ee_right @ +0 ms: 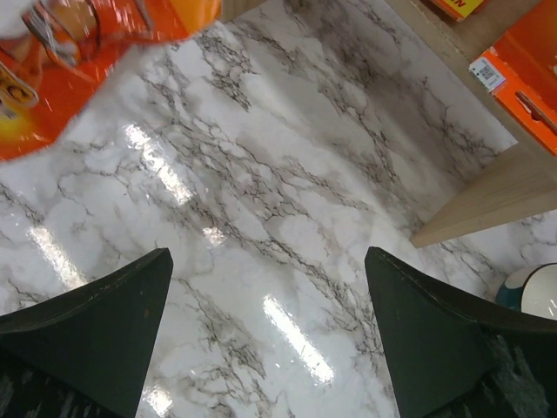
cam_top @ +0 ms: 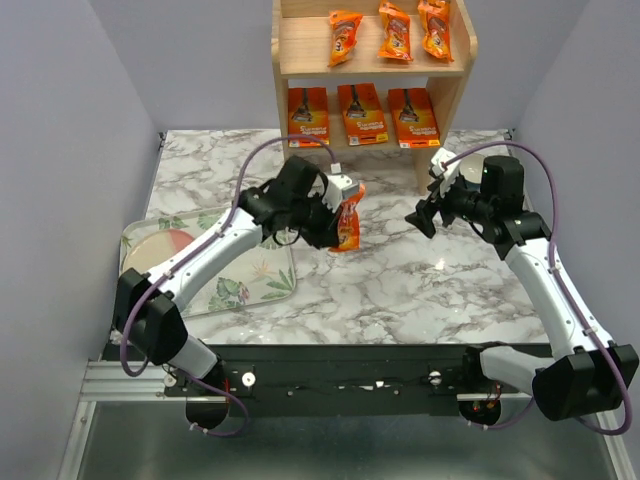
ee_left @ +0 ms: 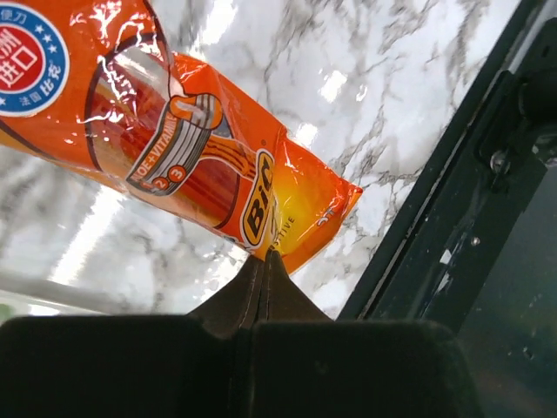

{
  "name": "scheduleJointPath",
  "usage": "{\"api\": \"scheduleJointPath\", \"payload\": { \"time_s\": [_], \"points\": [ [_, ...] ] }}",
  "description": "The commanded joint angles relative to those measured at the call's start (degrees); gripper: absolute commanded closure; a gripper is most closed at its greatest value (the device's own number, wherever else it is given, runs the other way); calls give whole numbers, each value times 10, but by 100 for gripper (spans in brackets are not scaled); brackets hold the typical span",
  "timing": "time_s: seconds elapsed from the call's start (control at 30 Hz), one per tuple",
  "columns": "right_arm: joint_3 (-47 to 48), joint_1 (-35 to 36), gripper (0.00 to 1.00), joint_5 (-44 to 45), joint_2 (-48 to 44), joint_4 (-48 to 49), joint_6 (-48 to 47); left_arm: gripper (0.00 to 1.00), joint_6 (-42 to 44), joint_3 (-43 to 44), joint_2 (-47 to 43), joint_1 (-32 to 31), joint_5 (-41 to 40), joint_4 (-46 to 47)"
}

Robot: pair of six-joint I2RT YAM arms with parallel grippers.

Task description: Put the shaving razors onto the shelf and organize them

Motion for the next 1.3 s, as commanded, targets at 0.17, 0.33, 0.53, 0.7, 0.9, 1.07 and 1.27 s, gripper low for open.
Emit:
{"api": "scheduleJointPath", "payload": {
  "time_s": [0.17, 0.33, 0.53, 0.7, 0.9, 1.07, 1.27],
  "points": [
    [50, 1, 0, 11, -6, -38, -14, 100, 269, 314, -24, 47, -13, -271],
    [58, 1, 0, 2, 3, -37, -5, 100, 291, 497, 21, 96, -45, -276],
    [43, 1, 0, -4, -1, -22, 11, 100, 289, 639, 110, 127, -62, -250],
    [31, 1, 0, -2, -9, -18, 13, 100, 279, 668, 153, 142, -81, -185],
    [18, 1, 0, 5, -22, -12, 18, 100, 219, 698, 199, 171, -113, -82],
    [3, 1, 0, 11, -32, -13, 17, 100, 221, 723, 231, 176, -120, -38],
    [-4, 1, 0, 13, -37, -10, 18, 100, 232, 724, 251, 179, -137, 17]
  ]
}}
